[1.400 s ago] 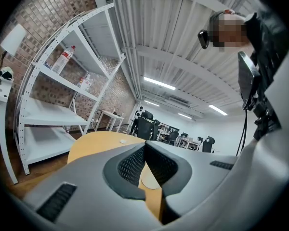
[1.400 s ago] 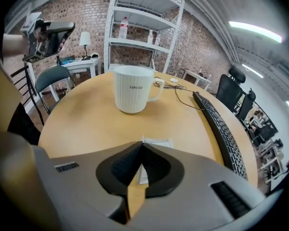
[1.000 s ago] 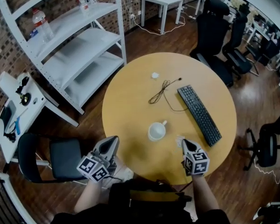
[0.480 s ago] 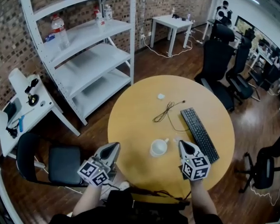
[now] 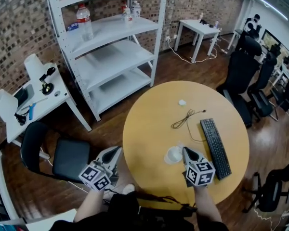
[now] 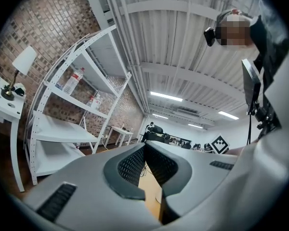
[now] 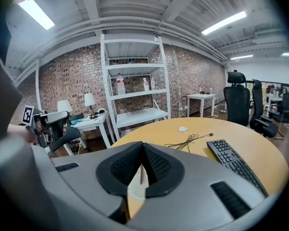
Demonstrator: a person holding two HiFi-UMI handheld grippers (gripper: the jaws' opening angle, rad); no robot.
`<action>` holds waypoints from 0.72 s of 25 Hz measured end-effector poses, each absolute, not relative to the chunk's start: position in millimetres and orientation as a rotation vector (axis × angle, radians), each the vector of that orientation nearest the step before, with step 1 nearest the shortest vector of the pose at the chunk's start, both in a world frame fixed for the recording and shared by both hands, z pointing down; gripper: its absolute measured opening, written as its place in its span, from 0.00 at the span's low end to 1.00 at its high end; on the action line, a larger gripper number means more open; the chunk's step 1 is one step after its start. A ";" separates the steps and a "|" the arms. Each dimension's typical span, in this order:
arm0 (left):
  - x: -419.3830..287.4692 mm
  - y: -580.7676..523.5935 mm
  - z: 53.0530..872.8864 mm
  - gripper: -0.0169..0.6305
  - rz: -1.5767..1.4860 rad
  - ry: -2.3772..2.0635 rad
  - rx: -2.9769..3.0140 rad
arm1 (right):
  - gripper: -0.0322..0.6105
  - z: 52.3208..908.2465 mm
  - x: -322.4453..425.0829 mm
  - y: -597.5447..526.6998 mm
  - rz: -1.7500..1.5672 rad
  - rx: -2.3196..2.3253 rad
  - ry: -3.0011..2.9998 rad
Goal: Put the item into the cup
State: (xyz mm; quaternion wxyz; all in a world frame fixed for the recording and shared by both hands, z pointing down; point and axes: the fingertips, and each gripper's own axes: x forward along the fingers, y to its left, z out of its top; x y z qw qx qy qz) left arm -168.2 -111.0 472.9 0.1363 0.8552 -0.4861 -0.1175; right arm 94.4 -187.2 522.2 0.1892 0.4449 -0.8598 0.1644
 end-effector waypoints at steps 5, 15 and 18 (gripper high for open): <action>-177.9 -107.3 477.5 0.01 -0.335 -1.419 2.447 | 0.04 537.7 85.6 -182.9 0.538 1.215 -2.390; -174.2 -100.8 484.2 0.01 -0.309 -1.388 2.443 | 0.11 563.4 89.2 -180.4 0.611 1.216 -2.343; -176.0 -102.4 485.6 0.01 -0.300 -1.379 2.451 | 0.11 560.8 88.4 -181.5 0.602 1.242 -2.357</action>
